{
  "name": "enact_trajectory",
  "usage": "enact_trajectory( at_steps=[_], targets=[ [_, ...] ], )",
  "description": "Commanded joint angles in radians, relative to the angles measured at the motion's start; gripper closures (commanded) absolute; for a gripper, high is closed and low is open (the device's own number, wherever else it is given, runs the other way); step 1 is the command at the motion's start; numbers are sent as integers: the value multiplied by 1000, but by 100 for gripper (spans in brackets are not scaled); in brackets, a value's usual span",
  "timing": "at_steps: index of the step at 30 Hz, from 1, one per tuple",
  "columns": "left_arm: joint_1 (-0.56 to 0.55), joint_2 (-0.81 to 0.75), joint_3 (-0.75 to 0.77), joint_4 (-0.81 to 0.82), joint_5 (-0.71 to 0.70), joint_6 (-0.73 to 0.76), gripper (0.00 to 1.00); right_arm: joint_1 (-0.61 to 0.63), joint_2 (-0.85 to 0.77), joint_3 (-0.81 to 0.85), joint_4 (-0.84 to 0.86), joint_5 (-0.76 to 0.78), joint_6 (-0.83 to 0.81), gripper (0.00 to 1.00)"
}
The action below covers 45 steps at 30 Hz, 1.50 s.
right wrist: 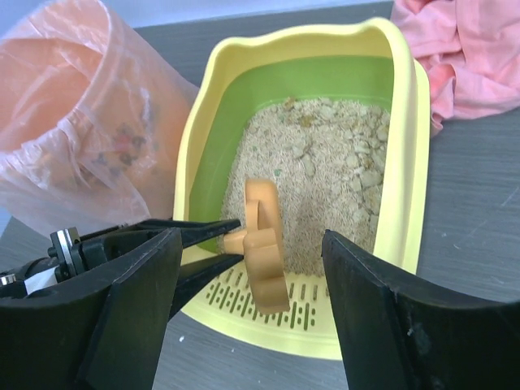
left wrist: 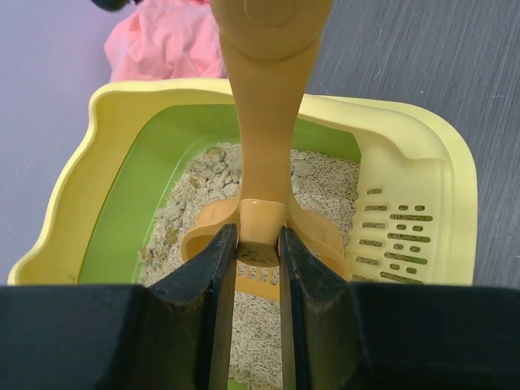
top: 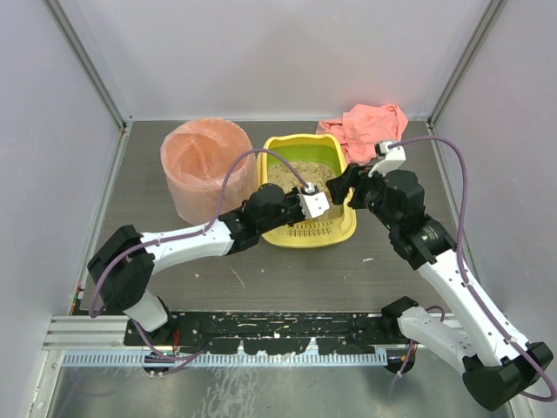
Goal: Clean the litter box
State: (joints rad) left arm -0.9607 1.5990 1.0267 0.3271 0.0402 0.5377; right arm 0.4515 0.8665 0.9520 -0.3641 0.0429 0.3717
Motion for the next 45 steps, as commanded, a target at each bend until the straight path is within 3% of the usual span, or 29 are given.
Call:
enact_trajectory(
  at_steps=[1,7,13,19,24,45],
  targets=[
    [-5,-65,42,-1,-27,-134,100,0,-1,-13,174,3,-5,25],
    [-4,-53,80,-53,-56,-211,100,-1,17,-49,222,12,3,25],
    [-3,-71,46,1,-18,-241,100,-1,42,-80,230,22,34,27],
    [-4,-81,25,17,0,-252,100,-2,28,-108,253,-3,57,37],
    [-3,-85,24,31,-2,-288,100,-1,0,-141,283,-18,37,37],
    [-3,-79,23,23,12,-286,100,-2,-32,-205,446,-38,18,48]
  ],
)
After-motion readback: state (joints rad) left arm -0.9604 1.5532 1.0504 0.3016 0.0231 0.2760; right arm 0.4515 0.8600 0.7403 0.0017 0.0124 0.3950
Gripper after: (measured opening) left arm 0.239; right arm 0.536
